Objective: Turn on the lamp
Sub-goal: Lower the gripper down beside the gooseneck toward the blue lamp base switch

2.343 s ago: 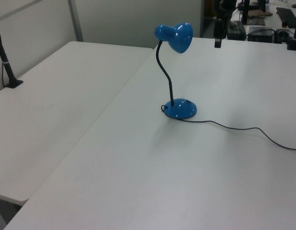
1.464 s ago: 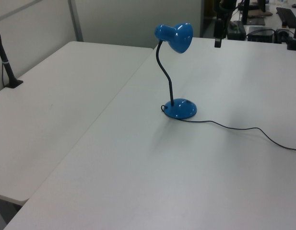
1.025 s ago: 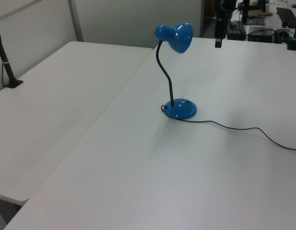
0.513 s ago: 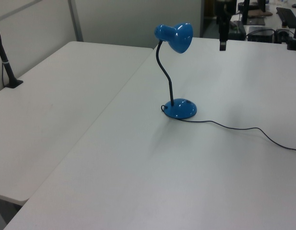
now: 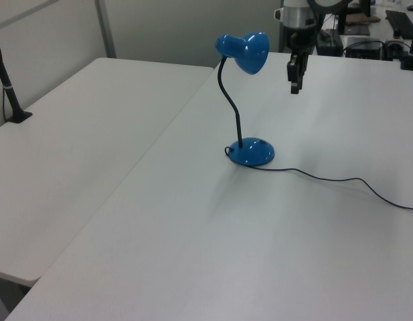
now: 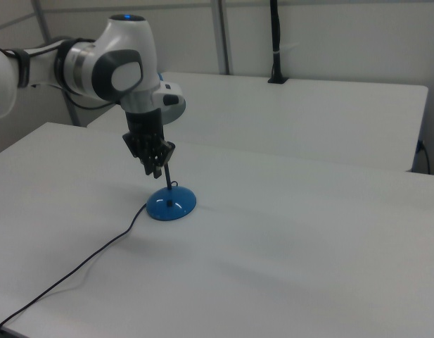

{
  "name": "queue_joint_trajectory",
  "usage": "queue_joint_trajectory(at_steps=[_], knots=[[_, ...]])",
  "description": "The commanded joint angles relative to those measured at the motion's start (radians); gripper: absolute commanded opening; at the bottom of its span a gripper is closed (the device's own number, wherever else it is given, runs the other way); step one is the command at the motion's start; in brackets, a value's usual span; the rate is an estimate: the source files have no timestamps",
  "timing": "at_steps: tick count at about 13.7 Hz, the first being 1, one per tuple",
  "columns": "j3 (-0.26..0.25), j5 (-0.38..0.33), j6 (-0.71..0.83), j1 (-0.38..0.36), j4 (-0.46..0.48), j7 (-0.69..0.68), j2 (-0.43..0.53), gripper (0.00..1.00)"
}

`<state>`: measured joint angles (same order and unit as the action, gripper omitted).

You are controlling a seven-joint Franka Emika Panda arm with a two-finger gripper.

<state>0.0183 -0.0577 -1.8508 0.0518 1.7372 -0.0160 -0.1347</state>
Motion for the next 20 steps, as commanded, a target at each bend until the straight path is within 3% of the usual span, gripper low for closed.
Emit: queue_joint_trajectory(at_steps=[1, 8, 11, 20], knots=[[-0.005, -0.082, -0.177, 0.0, 0.114, 0.137, 0.015, 0.0], [-0.005, -0.212, -0.499, 0.0, 0.203, 0.241, -0.077, 0.0], [-0.005, -0.246, -0.528, -0.013, 0.202, 0.242, -0.118, 0.0], [0.003, -0.251, -0.585, -0.04, 0.197, 0.277, -0.178, 0.0]])
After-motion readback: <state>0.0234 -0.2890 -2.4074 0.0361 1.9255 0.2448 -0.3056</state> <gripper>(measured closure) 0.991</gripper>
